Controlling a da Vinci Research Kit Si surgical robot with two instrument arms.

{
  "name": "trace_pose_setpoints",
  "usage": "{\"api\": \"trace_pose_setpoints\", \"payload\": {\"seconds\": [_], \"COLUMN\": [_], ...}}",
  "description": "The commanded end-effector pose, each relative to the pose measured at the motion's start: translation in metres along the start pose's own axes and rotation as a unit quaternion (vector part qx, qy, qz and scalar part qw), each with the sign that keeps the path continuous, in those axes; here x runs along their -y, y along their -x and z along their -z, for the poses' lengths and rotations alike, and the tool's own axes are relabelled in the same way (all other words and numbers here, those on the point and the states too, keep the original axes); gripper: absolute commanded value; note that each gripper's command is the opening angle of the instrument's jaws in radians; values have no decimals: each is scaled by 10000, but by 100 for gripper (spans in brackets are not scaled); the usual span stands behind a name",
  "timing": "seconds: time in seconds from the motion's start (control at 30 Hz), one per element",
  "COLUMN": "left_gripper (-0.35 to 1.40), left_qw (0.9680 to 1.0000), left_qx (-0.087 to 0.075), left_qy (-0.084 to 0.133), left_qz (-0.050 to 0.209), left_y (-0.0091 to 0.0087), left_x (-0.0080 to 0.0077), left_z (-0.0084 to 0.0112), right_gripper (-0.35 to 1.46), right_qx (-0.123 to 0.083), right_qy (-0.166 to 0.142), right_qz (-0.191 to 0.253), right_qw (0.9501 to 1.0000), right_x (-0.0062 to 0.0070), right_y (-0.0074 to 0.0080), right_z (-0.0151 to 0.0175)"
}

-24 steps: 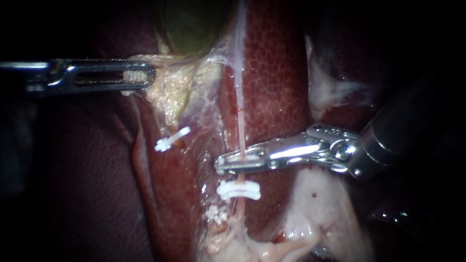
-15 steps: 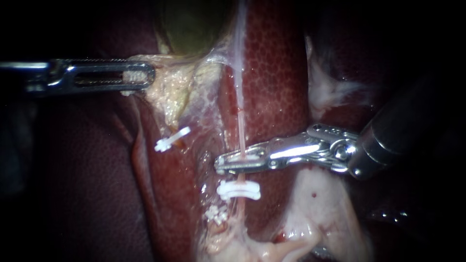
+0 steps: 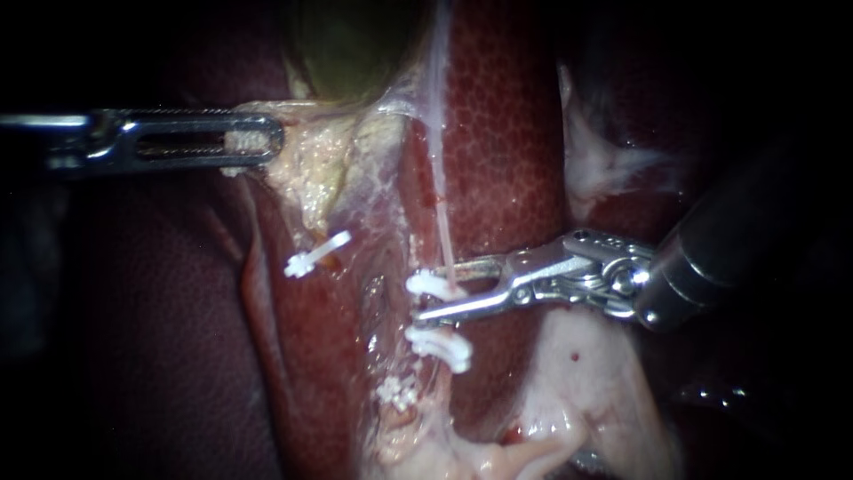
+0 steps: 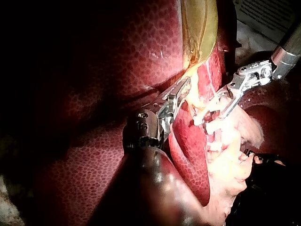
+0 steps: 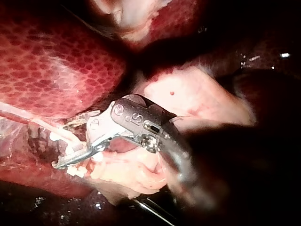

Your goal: Going back third clip right tube

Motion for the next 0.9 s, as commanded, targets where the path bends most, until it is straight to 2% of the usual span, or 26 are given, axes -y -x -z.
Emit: {"api": "trace_pose_setpoints", "payload": {"seconds": [0.03, 0.63, 0.9], "left_gripper": [-35, -35, -35], "left_qw": [10000, 10000, 10000], "left_qx": [0, 1, -3], "left_qy": [0, 1, -12], "left_qz": [-1, -2, -5], "left_y": [0, -1, -2], "left_x": [0, 1, 1], "left_z": [0, 1, 1], "right_gripper": [60, 60, 60], "right_qx": [-17, 15, 105], "right_qy": [42, 4, -212], "right_qz": [48, 215, 246], "right_qw": [10000, 9998, 9994], "right_x": [-1, 0, 11], "right_y": [0, 3, 9], "right_z": [0, 6, -12]}}
